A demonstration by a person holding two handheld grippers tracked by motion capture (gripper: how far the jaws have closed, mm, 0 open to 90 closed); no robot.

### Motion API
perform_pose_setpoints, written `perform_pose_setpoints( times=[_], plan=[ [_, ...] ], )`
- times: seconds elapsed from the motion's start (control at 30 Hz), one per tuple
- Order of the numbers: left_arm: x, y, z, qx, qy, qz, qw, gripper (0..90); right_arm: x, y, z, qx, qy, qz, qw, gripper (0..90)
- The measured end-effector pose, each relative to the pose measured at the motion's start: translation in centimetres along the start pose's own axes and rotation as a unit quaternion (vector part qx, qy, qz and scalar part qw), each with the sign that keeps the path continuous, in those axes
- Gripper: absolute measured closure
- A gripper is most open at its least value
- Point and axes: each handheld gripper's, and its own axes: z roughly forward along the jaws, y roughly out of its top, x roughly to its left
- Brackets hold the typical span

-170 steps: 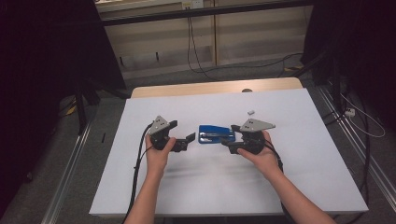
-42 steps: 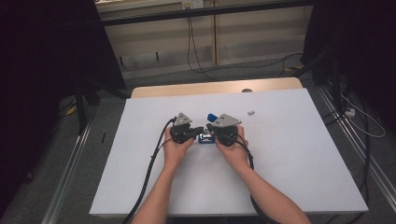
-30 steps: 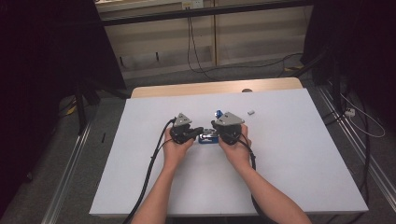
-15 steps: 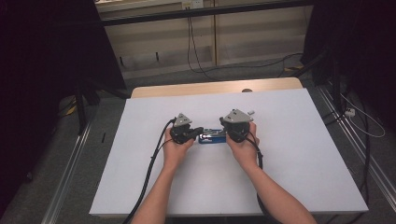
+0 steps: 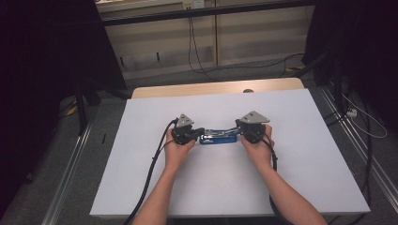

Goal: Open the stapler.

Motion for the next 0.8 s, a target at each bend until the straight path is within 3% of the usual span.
perform_pose_setpoints(
  times=[0.13, 0.33, 0.57, 0.8],
  plan=[
    [0.0, 0.0, 0.0, 0.001, 0.001, -0.003, 1.0000, 90.0, -0.2, -0.7, 0.2, 0.012, 0.001, -0.008, 0.9999, 90.0],
    [0.0, 0.0, 0.0, 0.002, 0.003, -0.003, 1.0000, 90.0, -1.1, -1.1, 0.3, 0.006, 0.005, 0.004, 1.0000, 90.0],
    [0.3, -0.1, -0.2, -0.019, -0.013, -0.028, 0.9993, 90.0, -1.4, -0.9, 0.4, 0.016, 0.009, 0.006, 0.9998, 90.0],
    [0.3, 0.2, -0.5, -0.025, -0.021, -0.035, 0.9989, 90.0, -1.7, -0.9, 0.5, 0.024, 0.011, 0.008, 0.9996, 90.0]
  ],
)
